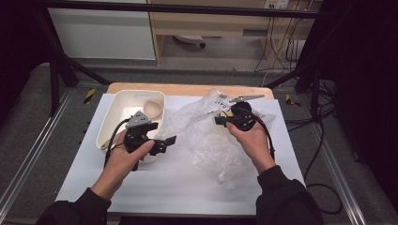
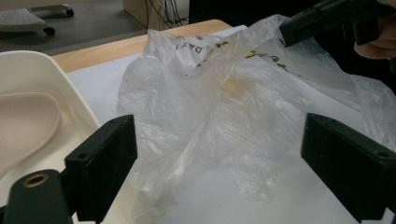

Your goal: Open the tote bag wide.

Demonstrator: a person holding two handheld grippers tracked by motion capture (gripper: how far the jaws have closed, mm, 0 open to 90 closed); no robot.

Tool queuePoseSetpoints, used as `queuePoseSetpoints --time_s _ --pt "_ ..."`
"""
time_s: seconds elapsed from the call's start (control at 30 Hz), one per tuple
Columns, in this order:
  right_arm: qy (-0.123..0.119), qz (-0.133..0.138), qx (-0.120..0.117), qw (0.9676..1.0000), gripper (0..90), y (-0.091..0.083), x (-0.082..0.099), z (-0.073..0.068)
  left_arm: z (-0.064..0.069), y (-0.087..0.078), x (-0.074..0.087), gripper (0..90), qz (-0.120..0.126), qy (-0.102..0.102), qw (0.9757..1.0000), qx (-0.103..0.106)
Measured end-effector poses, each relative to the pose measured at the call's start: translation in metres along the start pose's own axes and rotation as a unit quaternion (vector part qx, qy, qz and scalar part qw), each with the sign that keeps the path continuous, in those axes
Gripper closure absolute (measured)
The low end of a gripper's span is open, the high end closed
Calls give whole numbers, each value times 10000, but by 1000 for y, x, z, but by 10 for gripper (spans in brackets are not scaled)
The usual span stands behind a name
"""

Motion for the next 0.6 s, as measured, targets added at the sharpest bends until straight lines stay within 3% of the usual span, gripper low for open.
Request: queuePoseSetpoints --time_s 0.17,0.4,0.6 --pt "-19 -18 -13 10000 900 1 2 0 -10 -14 -7 92 122 -22 9998 -156" --pt "-2 -34 4 10000 900 -1 5 2 -26 -30 -17 89 148 26 9988 -471" --pt "30 -59 44 10000 900 -3 8 6 -43 -40 -22 84 111 20 9982 -595"
Point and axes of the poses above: each handheld gripper's, and its own axes: y roughly forward along the jaws, x roughly out of its underside, z roughly to its right, the point moved 1 cm from there along y, roughly forward along the jaws, and after that the axes turned 8 degrees about x, right-handed, at the moved point
